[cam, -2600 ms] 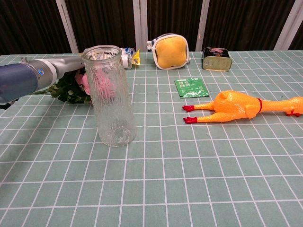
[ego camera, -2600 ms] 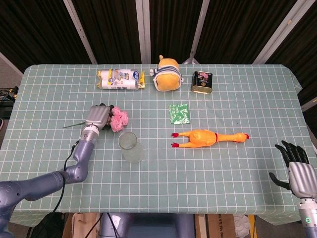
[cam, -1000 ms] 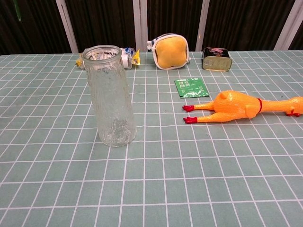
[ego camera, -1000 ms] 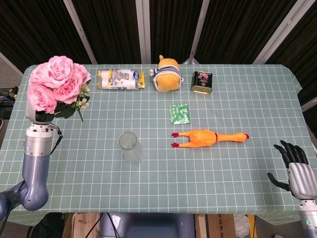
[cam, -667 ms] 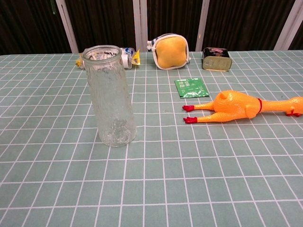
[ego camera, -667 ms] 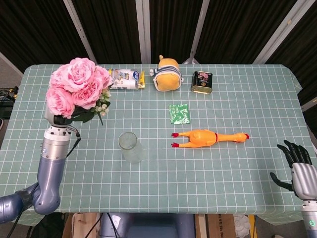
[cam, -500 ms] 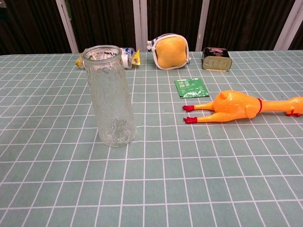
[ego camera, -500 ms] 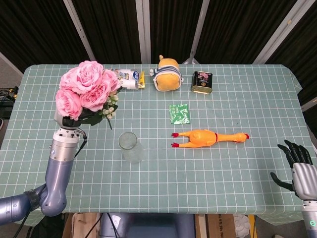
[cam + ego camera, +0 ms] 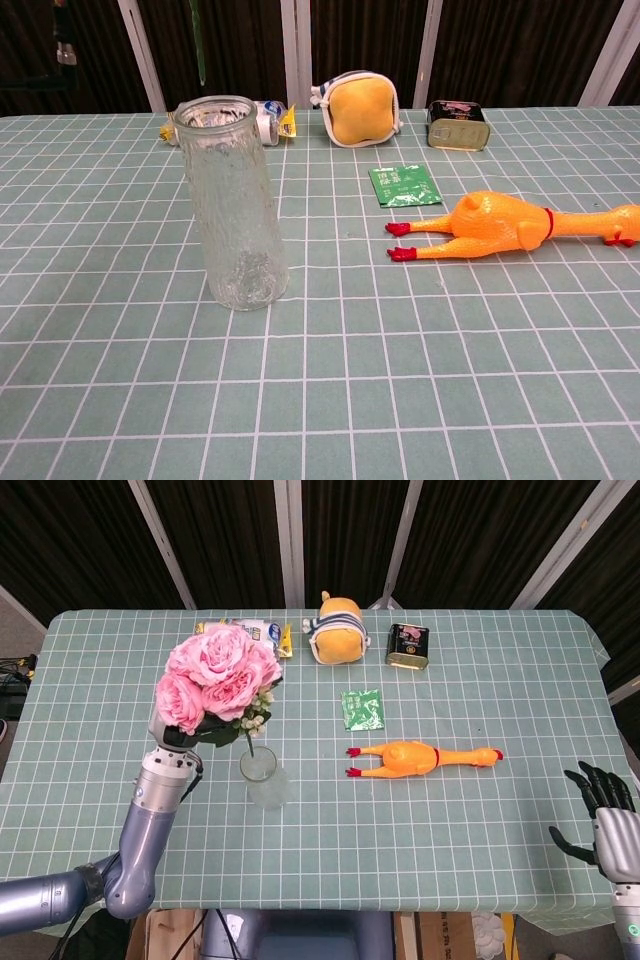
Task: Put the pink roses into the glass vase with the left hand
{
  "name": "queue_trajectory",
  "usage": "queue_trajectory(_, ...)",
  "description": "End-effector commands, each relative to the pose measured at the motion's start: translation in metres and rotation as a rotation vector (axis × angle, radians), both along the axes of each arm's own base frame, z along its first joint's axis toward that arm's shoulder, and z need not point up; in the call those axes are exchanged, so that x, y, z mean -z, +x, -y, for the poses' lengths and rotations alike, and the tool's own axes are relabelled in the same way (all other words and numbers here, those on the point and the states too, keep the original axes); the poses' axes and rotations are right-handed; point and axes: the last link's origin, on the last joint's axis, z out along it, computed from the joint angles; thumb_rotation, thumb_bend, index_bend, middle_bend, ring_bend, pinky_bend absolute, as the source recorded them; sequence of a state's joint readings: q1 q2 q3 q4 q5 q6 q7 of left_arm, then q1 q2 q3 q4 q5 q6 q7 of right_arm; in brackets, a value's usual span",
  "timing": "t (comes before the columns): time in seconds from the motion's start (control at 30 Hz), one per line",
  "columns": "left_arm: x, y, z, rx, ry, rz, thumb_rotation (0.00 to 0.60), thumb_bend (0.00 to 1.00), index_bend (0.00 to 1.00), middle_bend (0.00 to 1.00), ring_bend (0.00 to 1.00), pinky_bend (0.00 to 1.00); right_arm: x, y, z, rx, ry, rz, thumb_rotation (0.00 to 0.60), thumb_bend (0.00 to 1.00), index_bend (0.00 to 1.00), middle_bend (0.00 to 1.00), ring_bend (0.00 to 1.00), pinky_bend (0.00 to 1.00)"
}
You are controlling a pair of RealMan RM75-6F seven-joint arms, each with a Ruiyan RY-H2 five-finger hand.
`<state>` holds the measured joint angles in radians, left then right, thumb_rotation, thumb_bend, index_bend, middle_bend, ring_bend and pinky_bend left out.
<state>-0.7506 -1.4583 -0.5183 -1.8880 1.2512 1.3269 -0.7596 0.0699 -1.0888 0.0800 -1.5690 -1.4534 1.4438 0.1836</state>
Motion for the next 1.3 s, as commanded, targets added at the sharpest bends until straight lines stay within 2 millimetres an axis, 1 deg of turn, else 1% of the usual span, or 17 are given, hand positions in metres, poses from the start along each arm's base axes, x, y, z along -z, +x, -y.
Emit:
queue_trajectory(0.03, 0.006, -0.001, 0.000, 0.002, -0.013, -0.003, 0.600, 0.50, 0.41, 0.47, 0.32, 0.47, -0.001, 0.000, 0.000, 0.001, -0.002, 0.001, 0.600, 0.28, 0.18, 0.08, 0.04, 0.00)
queue_trajectory(0.3, 0.021, -0.004, 0.000, 0.023, -0.046, -0.010, 0.600, 0.50, 0.41, 0.47, 0.32, 0.47, -0.002, -0.001, 0.000, 0.004, -0.005, 0.006, 0.600, 0.28, 0.18, 0.08, 0.04, 0.00)
queue_trajectory(0.33, 0.024, -0.005, 0.000, 0.023, -0.050, -0.011, 0.600, 0.50, 0.41, 0.47, 0.32, 0.47, -0.002, -0.001, 0.000, 0.004, -0.006, 0.007, 0.600, 0.28, 0.18, 0.08, 0.04, 0.00)
queue_trajectory(0.37, 0.030, -0.010, 0.000, 0.011, -0.061, -0.028, 0.600, 0.50, 0.41, 0.47, 0.32, 0.47, -0.003, -0.002, 0.000, 0.006, -0.009, 0.011, 0.600, 0.28, 0.18, 0.08, 0.04, 0.00)
queue_trajectory(0.6, 0.042, -0.019, -0.001, 0.012, -0.083, -0.044, 0.600, 0.50, 0.41, 0.47, 0.32, 0.47, -0.004, -0.003, 0.000, 0.006, -0.011, 0.015, 0.600, 0.28, 0.18, 0.08, 0.04, 0.00)
queue_trajectory(0.9, 0.053, -0.027, 0.005, 0.028, -0.104, -0.060, 0.600, 0.50, 0.41, 0.46, 0.32, 0.47, -0.005, -0.002, 0.000, 0.003, -0.014, 0.018, 0.600, 0.28, 0.18, 0.08, 0.04, 0.00)
queue_trajectory(1.13, 0.058, -0.041, 0.010, 0.022, -0.122, -0.060, 0.600, 0.50, 0.41, 0.46, 0.32, 0.47, -0.007, -0.003, -0.001, 0.003, -0.021, 0.025, 0.600, 0.28, 0.18, 0.08, 0.04, 0.00)
queue_trajectory(1.3, 0.062, -0.049, 0.012, 0.025, -0.109, -0.091, 0.600, 0.50, 0.41, 0.46, 0.32, 0.47, -0.007, -0.003, -0.001, 0.004, -0.021, 0.026, 0.600, 0.28, 0.18, 0.08, 0.04, 0.00)
